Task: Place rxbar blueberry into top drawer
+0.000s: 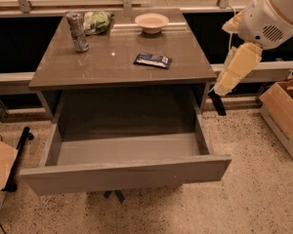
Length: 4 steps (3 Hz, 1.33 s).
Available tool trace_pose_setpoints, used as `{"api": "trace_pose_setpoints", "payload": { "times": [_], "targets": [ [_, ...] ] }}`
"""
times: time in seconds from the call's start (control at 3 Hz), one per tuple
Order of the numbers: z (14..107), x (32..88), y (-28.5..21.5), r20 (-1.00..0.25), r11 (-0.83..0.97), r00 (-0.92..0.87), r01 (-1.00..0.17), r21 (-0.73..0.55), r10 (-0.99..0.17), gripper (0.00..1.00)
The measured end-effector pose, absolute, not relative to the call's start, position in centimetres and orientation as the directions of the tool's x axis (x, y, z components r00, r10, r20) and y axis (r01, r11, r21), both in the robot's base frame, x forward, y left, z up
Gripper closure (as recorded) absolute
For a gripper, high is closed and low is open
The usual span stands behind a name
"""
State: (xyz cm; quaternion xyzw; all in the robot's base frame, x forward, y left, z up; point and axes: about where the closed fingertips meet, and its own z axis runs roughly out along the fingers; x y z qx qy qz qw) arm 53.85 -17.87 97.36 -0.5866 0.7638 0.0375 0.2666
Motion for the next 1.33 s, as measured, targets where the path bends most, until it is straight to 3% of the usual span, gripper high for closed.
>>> {"api": "trace_pose_setpoints", "payload": {
  "times": [0.67,1.33],
  "targets": [
    [96.3,54.9,-16.9,-0.504,0.352,-0.19,-0.903,-0.248,-0.843,0.0],
    [94.5,62.7,-11.0,-0.656,0.374,-0.139,-0.898,-0.232,-0.742,0.0]
  ]
}}
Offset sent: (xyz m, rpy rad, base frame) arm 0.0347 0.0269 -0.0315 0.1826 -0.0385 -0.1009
